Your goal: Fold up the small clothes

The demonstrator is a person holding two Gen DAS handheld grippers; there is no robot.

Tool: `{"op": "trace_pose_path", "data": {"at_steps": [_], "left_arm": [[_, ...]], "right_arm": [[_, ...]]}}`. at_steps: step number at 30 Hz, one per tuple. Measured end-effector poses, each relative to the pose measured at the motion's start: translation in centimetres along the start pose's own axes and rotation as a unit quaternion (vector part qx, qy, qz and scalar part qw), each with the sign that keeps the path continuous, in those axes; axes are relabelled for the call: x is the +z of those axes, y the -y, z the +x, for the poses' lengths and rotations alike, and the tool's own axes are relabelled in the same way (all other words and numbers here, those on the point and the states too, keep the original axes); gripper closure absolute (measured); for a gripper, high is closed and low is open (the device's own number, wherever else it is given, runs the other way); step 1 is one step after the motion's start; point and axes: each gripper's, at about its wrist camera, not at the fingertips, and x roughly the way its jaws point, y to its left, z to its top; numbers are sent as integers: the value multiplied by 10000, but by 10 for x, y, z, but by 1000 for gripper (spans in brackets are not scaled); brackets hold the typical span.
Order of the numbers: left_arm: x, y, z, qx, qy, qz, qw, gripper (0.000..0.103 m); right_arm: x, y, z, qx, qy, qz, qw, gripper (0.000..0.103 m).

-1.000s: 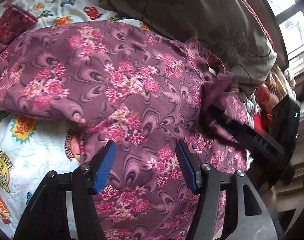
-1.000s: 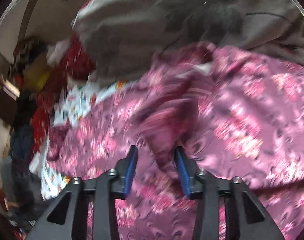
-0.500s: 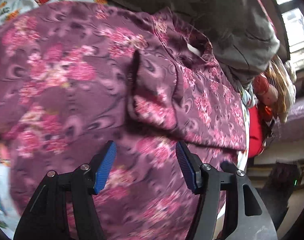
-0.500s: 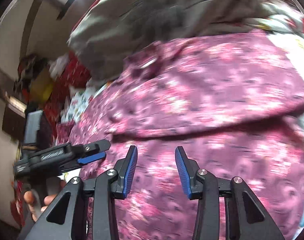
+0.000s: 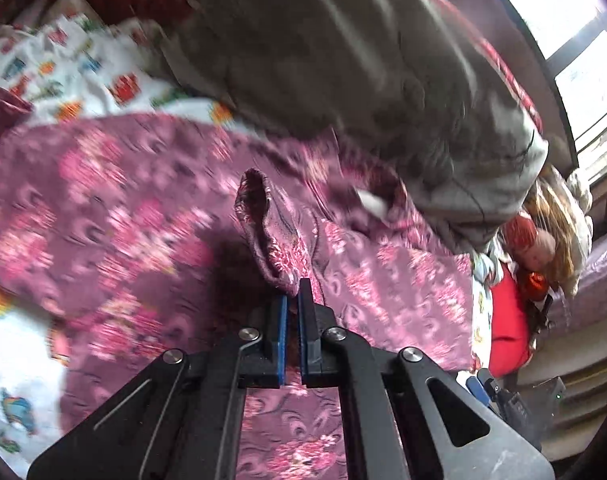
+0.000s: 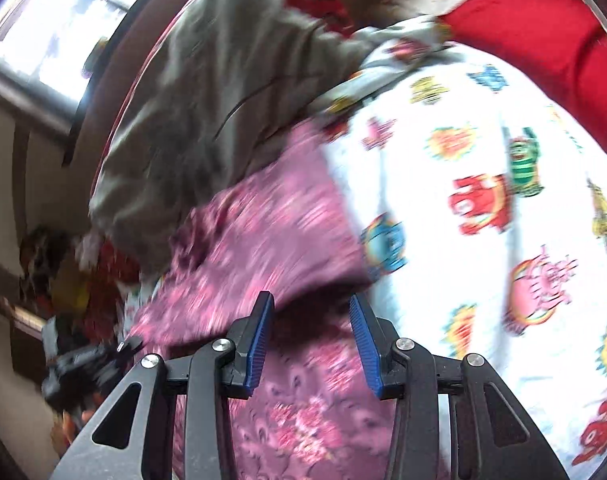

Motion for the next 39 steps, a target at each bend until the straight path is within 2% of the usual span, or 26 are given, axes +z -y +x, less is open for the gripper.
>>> {"op": "trace_pose_path", "data": {"at_steps": [5,10,11,12,13,14,16,17,19,21,22,23,25,27,29,32,34,36,37,38,39], "left_arm": [[5,-25,-11,277,145,-92,9995,100],[-2,-50,6,369,-198,-295,9987,100],[-5,-52,10,419,-262,-266,9984,100],[-11,-53,17,510,-354,-202,9979,100],[-14,-55,23,631,-443,-154,9969,100],[-18,-59,33,778,-630,-132,9949,98],[-24,-65,35,671,-757,-252,9946,98],[-26,-69,28,540,-742,-345,9952,98],[-26,-74,12,286,-645,-508,9962,98],[-24,-74,-3,-4,-432,-658,9969,98],[-22,-71,-5,-26,-405,-654,9970,94],[-19,-68,-4,-36,-399,-608,9973,87],[-14,-62,12,278,-475,-493,9973,77],[-12,-66,35,600,-747,-432,9945,77],[-11,-73,37,452,-777,-586,9942,77],[-5,-83,13,130,-711,-703,9949,77],[1,-95,-9,84,-535,-663,9963,77],[12,-114,-35,146,-305,-657,9973,73],[18,-127,-47,224,-190,-663,9974,65],[25,-138,-59,385,-67,-685,9969,58],[32,-153,-73,594,91,-708,9957,57]], "right_arm": [[15,13,13,-10,-11,269,9996,60],[24,6,49,-238,-304,99,9992,61],[23,3,52,-252,-318,25,9992,66],[22,-1,51,-292,-201,-91,9993,85],[21,-5,49,-381,-39,-213,9990,90],[19,-5,50,-471,6,-257,9986,90],[13,4,61,-782,-224,-324,9962,91],[12,9,60,-739,-226,-311,9965,91],[12,3,46,-791,-47,-398,9961,82],[10,-10,34,-846,222,-651,9940,82],[9,-19,30,-742,322,-778,9937,82],[8,-26,31,-635,327,-858,9937,82],[1,-44,40,-533,166,-998,9934,80],[-12,-61,54,-507,-114,-1179,9917,80],[-28,-79,65,-426,-335,-1363,9892,80],[-49,-113,80,-162,-579,-1650,9845,80],[-63,-141,94,-40,-749,-1925,9784,78],[-78,-172,113,72,-910,-2218,9708,77],[-88,-188,123,142,-988,-2378,9662,77],[-96,-201,132,190,-1049,-2481,9629,77],[-105,-216,142,263,-1143,-2598,9585,77]]}}
